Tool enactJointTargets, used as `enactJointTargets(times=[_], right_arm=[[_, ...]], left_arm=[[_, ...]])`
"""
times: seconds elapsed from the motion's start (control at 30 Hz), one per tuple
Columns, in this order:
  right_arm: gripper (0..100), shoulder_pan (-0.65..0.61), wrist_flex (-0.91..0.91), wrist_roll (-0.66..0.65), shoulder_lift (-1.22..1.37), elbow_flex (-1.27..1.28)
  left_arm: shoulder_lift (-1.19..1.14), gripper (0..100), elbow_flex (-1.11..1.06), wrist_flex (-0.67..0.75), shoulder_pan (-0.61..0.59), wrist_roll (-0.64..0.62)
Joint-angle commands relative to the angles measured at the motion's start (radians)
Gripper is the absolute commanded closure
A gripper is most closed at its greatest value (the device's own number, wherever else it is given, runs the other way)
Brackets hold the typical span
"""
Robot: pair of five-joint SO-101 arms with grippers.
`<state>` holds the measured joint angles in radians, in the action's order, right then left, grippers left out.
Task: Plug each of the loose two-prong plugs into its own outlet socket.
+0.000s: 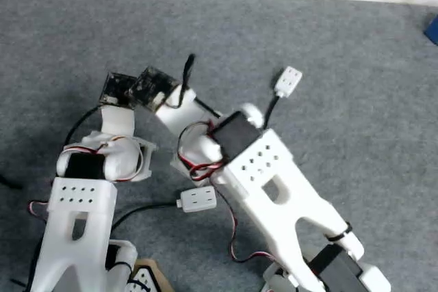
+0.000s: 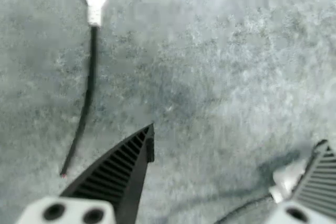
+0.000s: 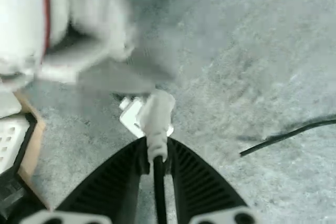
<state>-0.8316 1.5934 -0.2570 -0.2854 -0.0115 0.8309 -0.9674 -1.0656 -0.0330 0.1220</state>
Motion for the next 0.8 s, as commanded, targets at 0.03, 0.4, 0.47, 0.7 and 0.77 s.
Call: enactJointTargets(times=[0.03,0.4,0.47,0.7,0.77], right_arm=[[99.1,0.018,0.005,0.009,-0.002,-0.015],[99.2,0.019,0.130,-0.028,0.001,0.173],[99.2,0.018,0.130,-0.037,0.002,0.203],[99.2,0.021,0.153,-0.035,0.143,0.211],[99.2,0.022,0.154,-0.035,0.208,0.183]], left_arm=[[0.001,56,0.007,0.011,-0.001,0.011],[0.001,56,0.024,0.054,-0.242,-0.032],[0.001,56,0.024,0.069,-0.266,-0.051],[0.001,56,0.022,0.074,-0.272,-0.066],[0.001,56,0.019,0.074,-0.272,-0.066]])
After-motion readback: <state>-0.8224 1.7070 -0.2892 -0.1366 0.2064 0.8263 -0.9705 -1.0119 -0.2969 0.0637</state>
